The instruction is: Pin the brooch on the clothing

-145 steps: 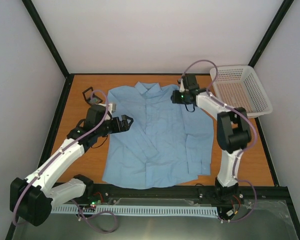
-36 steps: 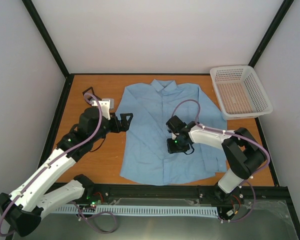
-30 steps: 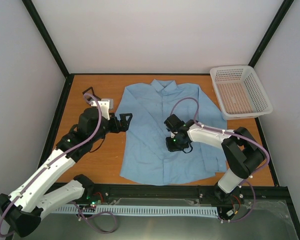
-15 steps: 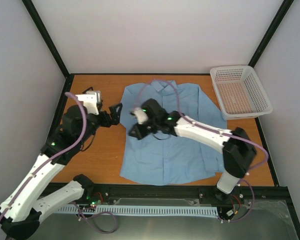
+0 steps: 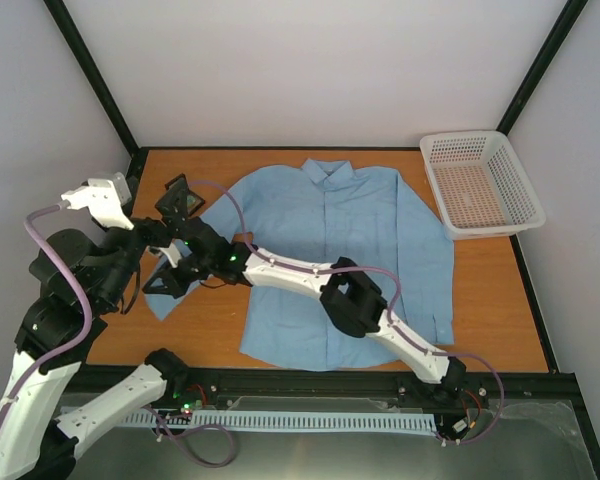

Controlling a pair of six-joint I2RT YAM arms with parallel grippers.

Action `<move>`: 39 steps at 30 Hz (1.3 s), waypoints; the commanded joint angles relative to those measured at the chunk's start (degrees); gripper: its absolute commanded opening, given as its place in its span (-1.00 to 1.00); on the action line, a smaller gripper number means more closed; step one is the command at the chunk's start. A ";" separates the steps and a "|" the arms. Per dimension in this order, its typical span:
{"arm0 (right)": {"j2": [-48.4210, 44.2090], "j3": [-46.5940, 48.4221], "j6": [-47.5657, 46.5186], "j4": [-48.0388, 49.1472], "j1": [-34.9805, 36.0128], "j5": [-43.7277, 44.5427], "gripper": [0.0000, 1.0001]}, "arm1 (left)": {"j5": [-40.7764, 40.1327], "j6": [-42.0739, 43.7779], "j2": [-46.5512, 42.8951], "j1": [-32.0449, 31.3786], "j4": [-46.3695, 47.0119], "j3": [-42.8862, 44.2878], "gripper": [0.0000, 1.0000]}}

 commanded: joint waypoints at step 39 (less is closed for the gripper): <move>-59.75 -68.99 -3.79 -26.43 -49.19 35.59 0.61 | 47.67 -8.95 38.80 0.05 17.57 -22.41 0.96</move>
